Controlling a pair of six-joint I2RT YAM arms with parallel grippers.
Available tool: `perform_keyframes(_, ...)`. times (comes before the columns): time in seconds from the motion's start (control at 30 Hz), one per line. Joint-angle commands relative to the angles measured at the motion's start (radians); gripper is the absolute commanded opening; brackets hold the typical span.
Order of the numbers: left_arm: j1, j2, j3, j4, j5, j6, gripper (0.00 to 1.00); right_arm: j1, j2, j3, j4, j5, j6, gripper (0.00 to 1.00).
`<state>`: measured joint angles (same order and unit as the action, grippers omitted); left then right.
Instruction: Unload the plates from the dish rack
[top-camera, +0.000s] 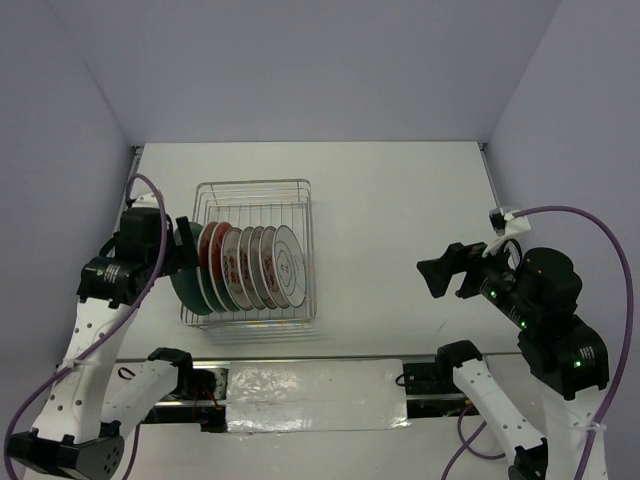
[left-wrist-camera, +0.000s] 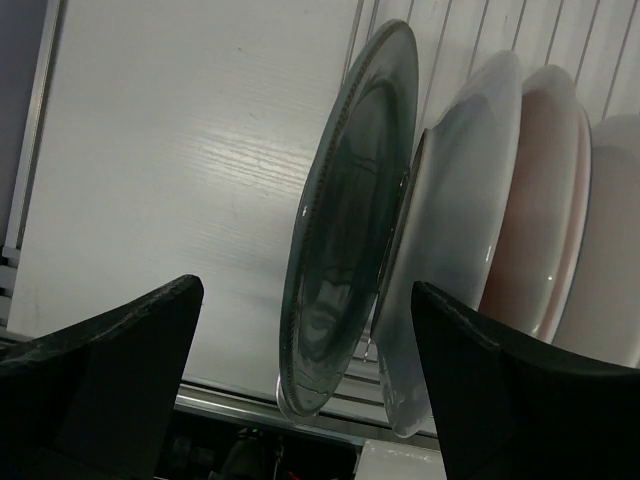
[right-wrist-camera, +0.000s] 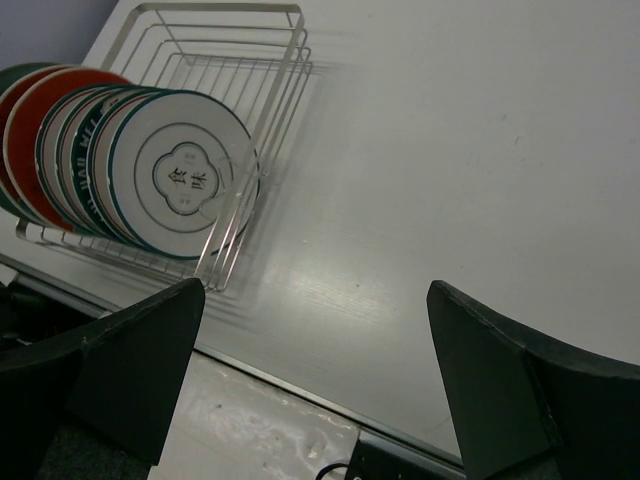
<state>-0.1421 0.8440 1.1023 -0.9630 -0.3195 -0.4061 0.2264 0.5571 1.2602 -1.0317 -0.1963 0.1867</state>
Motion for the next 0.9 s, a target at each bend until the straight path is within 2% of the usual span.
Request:
perform_keyframes(0.0,-0.004,-0.039,-0.008,0.063,0.014,-0.036,0.98,0.004,-0.029,-0.019,0.084,-0.081,-0.020,1.00)
perform_keyframes(0.17,-0.002,-0.002,-0.053,0.066,-0.012,-0.052,0.85,0.004,-0.046,-0.042,0.105,-0.112,-0.018,1.00)
perform_keyframes(0.23,-0.002,0.003,-0.070,0.076,-0.004,-0.059,0.78,0.002,-0.054,-0.050,0.114,-0.117,-0.016,1.00)
perform_keyframes(0.27,-0.002,0.003,-0.074,0.082,-0.004,-0.066,0.71,0.001,-0.056,-0.050,0.116,-0.118,-0.016,1.00)
perform_keyframes(0.3,-0.002,0.003,-0.079,0.081,-0.007,-0.068,0.67,0.002,-0.056,-0.050,0.116,-0.123,-0.015,1.00)
perform_keyframes(0.43,-0.002,0.003,-0.081,0.069,-0.042,-0.085,0.65,0.002,-0.060,-0.058,0.119,-0.133,-0.013,1.00)
perform_keyframes(0.63,0.001,-0.002,-0.079,0.066,-0.043,-0.099,0.42,0.002,-0.065,-0.073,0.128,-0.141,-0.007,1.00)
perform_keyframes(0.67,0.001,-0.003,-0.078,0.066,-0.041,-0.097,0.33,0.002,-0.065,-0.073,0.130,-0.143,-0.006,1.00)
perform_keyframes(0.87,0.004,-0.002,-0.058,0.061,-0.036,-0.079,0.03,0.002,-0.065,-0.062,0.131,-0.144,0.000,1.00)
